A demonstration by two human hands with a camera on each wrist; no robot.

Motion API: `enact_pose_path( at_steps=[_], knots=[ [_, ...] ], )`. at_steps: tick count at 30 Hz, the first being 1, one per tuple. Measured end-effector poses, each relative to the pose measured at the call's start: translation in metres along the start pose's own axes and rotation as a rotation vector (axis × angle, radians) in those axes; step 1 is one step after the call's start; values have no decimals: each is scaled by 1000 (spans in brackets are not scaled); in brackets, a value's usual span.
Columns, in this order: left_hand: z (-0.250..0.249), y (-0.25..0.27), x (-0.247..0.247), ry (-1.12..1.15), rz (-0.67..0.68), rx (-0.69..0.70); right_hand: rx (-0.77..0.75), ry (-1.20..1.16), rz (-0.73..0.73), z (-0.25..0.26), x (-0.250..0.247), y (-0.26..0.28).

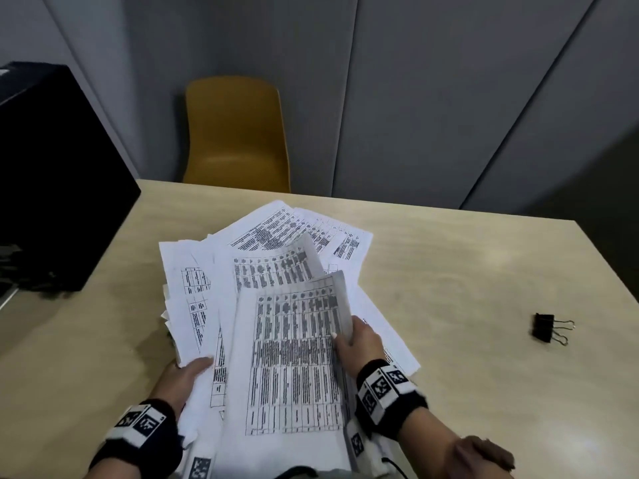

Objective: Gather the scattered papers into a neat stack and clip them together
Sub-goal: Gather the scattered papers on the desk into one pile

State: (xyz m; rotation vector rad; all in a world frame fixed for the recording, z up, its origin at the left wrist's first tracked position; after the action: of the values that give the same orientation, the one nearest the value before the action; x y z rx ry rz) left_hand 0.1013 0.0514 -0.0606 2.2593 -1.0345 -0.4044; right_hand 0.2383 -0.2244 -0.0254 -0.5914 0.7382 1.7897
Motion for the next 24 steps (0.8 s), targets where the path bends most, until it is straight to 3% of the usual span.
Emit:
enact_pose_path(
  at_steps=[5,8,10,13,15,20,24],
  knots=[
    [9,-5,2,-38,84,-12,-81,95,176,5,25,-2],
    [15,-13,-5,-88,34,-23,-114,86,231,8,29,-4],
    [17,-14,-8,-78,9,-21,-85,27,171,5,21,-8],
    [19,-13,-13,-6,-14,-40,-29,-103,-95,-9,-11,-22],
    [22,-15,-22,41,-45,-60,13,-87,-176,-22,-24,-33],
    [29,-18,-28,124,-27,-102,20,164,-76,-32,-26,-53],
    [23,-11,-30,178,-7,-49,-17,260,-46,-17,-21,-64]
  ],
)
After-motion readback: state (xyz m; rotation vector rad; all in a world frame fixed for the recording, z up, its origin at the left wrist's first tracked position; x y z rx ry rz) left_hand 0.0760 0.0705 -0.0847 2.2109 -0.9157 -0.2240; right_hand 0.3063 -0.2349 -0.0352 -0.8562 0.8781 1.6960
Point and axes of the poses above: each hand's wrist, its own y-axis away from the middle knuckle, its own x-axis out of the palm, z = x × y, the point moved 9 cm from there along -y, towards the middle knuckle, and after that the axes turned 8 degrees about -x, right-handed, at the moved point
